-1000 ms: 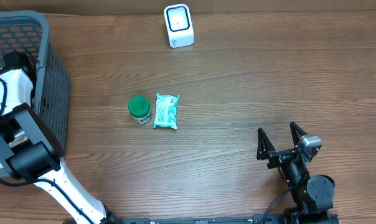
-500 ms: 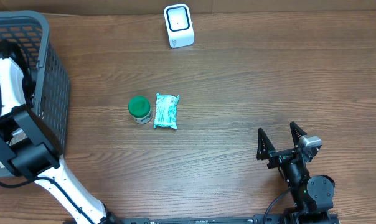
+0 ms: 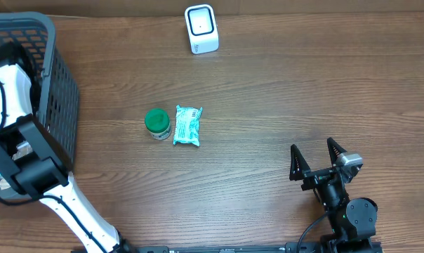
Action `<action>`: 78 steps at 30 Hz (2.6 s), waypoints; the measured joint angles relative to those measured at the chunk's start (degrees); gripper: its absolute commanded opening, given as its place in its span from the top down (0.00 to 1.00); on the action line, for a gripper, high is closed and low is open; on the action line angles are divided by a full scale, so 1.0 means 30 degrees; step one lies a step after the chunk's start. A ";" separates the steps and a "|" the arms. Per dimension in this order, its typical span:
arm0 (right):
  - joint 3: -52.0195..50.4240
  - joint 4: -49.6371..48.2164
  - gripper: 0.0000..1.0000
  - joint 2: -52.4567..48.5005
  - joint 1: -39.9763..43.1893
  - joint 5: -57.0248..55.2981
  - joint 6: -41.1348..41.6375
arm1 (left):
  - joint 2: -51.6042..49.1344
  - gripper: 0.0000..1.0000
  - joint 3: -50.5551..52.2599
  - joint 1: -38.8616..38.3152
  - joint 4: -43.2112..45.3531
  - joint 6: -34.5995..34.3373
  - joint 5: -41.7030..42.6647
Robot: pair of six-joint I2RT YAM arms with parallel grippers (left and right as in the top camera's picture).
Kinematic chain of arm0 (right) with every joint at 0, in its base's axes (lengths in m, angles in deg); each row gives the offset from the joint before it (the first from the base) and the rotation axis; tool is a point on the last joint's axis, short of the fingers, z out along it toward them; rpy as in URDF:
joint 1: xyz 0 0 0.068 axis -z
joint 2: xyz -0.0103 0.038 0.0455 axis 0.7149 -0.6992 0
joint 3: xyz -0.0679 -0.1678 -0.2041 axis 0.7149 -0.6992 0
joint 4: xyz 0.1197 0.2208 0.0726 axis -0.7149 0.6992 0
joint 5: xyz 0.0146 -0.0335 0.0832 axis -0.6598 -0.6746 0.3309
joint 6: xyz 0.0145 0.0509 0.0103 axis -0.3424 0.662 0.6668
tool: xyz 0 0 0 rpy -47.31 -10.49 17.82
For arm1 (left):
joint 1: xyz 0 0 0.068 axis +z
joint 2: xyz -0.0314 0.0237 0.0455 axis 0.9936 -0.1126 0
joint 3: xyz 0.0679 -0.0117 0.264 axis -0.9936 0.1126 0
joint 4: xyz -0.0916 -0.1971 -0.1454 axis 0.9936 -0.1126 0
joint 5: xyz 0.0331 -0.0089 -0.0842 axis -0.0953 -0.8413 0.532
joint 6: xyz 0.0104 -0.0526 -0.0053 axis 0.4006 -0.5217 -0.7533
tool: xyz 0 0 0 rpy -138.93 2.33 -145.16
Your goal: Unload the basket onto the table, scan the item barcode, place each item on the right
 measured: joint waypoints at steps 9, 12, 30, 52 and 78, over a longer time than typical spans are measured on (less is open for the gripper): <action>0.0000 0.0000 0.00 0.0000 0.0000 0.0007 0.0007 | -0.0750 0.43 -0.0073 -0.0015 -0.1807 -0.1537 -0.3082; 0.0000 0.0015 0.00 0.0000 0.0000 0.0000 0.0007 | -0.0882 0.44 -0.0073 -0.0015 -0.2193 -0.1960 -0.3606; 0.0000 0.0015 0.00 0.0000 0.0000 0.0007 0.0007 | -0.0561 0.75 0.1545 0.0357 -0.0175 -0.2484 -0.5530; 0.0000 0.0015 0.00 0.0000 0.0000 0.0007 0.0007 | -0.0714 0.96 0.1749 0.0867 -0.1596 -0.2696 -0.5100; 0.0000 0.0000 0.00 0.0000 0.0000 0.0000 0.0015 | 0.3657 0.69 -0.4350 0.0729 -0.4422 -0.2353 -0.0860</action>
